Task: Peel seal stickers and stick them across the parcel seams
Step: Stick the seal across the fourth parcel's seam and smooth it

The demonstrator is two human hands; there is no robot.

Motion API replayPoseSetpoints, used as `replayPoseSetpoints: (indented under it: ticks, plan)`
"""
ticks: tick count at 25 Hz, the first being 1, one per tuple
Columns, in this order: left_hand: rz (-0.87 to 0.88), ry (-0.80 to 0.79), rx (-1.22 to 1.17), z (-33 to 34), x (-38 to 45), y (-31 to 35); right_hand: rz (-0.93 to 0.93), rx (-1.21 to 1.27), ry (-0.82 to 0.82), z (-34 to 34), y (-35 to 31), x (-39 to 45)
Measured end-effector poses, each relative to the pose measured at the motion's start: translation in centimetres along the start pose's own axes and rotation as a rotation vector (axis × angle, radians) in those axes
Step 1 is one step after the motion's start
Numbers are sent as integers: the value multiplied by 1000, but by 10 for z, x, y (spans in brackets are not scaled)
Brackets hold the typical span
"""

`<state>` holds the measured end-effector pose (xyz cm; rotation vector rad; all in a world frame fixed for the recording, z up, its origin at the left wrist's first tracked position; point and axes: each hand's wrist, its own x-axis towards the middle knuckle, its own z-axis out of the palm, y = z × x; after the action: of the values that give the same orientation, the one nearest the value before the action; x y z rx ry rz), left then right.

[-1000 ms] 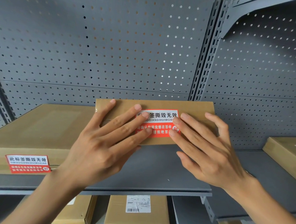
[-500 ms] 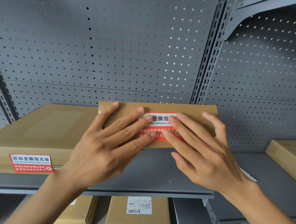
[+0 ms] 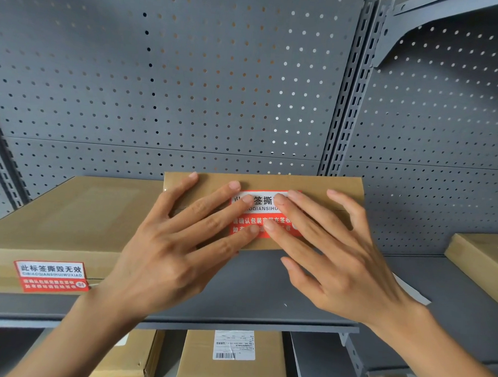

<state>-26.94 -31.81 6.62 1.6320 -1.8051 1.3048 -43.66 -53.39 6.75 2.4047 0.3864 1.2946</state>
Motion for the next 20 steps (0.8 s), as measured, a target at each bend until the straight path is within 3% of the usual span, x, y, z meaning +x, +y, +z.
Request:
replayPoseSetpoints:
  ticks: [15,20]
  plan:
    - [2,4,-18,-2,-4,2,22,-5,-25,-11,5,-24]
    - [-49,-13,24,-4,-9,7,210,11,40,-20,9,-34]
